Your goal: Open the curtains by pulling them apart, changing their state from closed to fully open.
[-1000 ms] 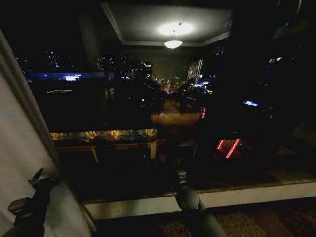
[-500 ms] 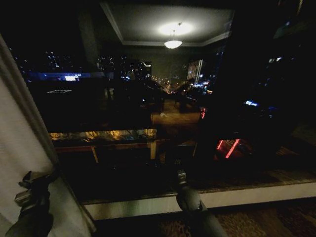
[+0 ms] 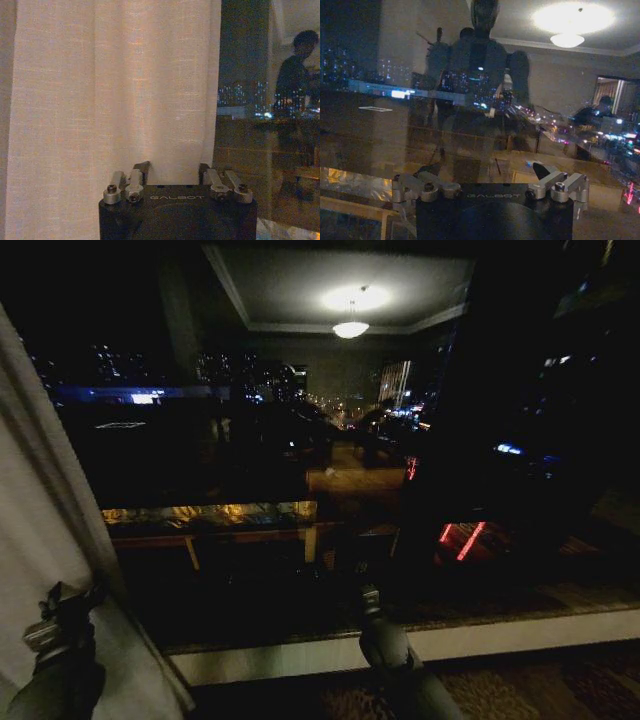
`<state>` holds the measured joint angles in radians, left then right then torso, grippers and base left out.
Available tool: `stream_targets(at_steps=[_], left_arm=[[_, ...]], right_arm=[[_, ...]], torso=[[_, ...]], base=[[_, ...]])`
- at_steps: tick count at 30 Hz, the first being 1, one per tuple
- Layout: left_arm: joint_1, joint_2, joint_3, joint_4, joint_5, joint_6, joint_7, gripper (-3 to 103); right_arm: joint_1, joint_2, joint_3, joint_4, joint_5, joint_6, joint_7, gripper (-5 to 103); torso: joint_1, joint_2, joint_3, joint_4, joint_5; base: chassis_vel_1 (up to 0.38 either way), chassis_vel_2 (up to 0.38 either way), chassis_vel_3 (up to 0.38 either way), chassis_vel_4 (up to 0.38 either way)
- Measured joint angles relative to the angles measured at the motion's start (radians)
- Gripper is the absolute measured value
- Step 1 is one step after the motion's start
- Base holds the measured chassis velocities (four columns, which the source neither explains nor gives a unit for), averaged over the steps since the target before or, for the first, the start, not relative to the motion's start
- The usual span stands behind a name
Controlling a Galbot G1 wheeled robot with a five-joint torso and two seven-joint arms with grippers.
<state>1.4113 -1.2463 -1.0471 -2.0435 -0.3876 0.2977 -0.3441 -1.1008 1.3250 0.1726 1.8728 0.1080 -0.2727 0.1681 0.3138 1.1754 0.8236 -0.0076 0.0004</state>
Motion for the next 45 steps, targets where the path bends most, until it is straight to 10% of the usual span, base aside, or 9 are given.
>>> stream_targets(at_steps=[14, 45], left_arm=[[0.001, 0.016, -0.018, 0.005, -0.028, -0.004, 0.003, 2], [-0.374, 0.339, -0.137, 0.631, -0.082, 0.006, -0.314, 0]], right_arm=[[-0.007, -0.001, 0.001, 0.003, -0.001, -0.001, -0.001, 100], [0.032, 0.002, -0.002, -0.043, 0.001, 0.000, -0.044, 100]], torso=[[0.000, 0.000, 0.000, 0.0000, 0.0000], [0.000, 0.000, 0.000, -0.0001, 0.0001]], base=[[0.000, 0.000, 0.000, 0.000], [0.000, 0.000, 0.000, 0.000]])
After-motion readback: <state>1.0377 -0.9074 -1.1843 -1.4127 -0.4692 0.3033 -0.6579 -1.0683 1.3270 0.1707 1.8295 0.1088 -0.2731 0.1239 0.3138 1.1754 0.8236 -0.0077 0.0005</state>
